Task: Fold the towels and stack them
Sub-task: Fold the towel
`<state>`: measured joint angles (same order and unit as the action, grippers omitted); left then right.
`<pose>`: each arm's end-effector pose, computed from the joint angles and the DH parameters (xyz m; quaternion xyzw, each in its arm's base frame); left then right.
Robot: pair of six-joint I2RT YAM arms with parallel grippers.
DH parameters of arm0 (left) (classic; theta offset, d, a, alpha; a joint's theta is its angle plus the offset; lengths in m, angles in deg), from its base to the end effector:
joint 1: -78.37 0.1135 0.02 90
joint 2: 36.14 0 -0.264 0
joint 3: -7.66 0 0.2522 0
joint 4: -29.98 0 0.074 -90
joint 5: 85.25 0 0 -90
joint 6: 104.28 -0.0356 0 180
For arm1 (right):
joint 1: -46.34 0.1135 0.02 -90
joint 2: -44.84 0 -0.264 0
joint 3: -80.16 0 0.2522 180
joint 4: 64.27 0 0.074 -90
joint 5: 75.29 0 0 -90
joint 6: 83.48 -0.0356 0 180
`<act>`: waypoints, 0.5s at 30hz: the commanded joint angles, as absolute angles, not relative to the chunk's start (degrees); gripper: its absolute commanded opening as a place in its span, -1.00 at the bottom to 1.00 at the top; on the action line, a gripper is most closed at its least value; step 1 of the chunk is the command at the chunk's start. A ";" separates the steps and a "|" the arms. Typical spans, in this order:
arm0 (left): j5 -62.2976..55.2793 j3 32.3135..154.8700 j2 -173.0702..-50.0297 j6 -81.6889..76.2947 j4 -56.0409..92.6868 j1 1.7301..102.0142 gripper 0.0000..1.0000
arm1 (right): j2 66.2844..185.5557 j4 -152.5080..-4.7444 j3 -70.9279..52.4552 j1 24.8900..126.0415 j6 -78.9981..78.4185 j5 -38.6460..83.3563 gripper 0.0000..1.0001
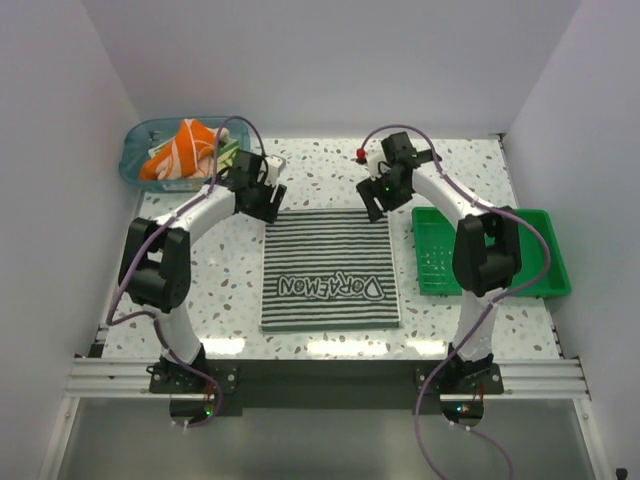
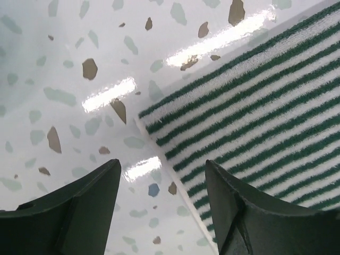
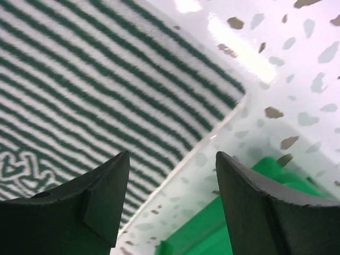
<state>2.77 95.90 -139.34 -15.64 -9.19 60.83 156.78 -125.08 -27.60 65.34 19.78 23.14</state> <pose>0.3697 -0.1181 0.2166 0.1614 0.9375 -0.0596 0.3025 0.3920 0.1405 0.2410 -0.2858 0.9309 0.0825 0.2121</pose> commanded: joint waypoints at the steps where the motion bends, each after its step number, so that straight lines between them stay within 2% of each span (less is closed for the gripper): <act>1: -4.12 103.05 -142.75 -26.40 -7.15 63.34 0.38 | 160.48 -127.25 -33.17 62.43 28.84 28.07 0.34; 5: -8.95 105.62 -146.09 -30.61 -9.00 64.57 0.29 | 165.94 -129.00 -38.62 61.63 32.97 29.56 0.22; 10: -13.00 108.52 -150.04 -34.49 -12.69 65.27 0.29 | 169.90 -129.62 -43.81 60.67 34.64 30.80 0.20; 15: -14.93 112.20 -153.03 -36.16 -15.77 65.72 0.28 | 175.35 -133.74 -49.43 59.96 36.23 29.39 0.09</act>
<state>-11.24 108.12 -151.54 -32.60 -13.19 64.92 173.28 -130.15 -45.37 60.60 33.44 28.08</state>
